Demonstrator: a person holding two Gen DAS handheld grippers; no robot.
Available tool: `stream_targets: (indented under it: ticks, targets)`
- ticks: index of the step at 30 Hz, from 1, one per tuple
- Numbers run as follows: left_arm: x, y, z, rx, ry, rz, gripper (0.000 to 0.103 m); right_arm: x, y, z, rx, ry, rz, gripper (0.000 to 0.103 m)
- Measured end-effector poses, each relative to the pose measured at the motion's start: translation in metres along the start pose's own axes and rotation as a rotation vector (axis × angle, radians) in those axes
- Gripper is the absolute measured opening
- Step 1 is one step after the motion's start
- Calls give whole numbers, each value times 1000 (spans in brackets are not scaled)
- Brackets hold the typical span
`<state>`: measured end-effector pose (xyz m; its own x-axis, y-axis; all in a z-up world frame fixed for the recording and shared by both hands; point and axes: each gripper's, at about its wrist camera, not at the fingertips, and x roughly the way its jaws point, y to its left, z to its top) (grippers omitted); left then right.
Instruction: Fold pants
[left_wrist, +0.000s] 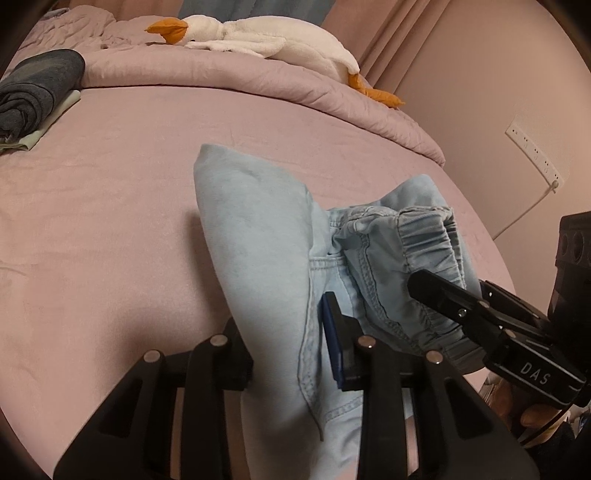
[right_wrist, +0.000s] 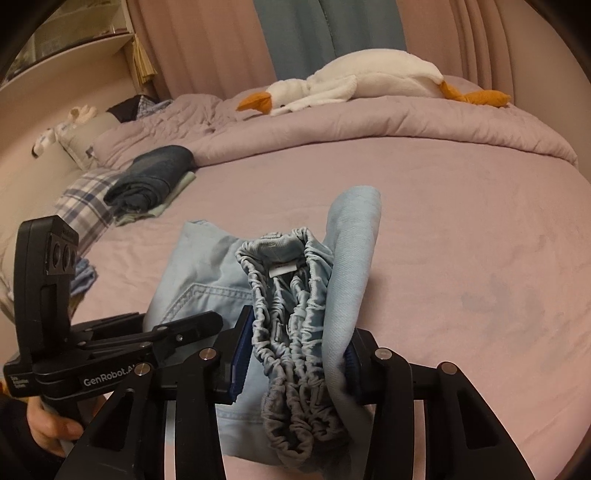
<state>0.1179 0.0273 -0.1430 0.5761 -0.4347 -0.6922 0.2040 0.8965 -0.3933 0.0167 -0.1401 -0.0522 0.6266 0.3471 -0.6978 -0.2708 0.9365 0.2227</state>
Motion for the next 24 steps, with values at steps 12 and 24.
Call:
stream_targets:
  ticks: [12, 24]
  targets:
    - [-21, 17, 4, -26, -46, 15, 31, 8, 17, 6, 15, 0, 48, 43]
    - [-32, 36, 23, -30, -66, 34, 31, 23, 33, 24, -2, -12, 101, 43]
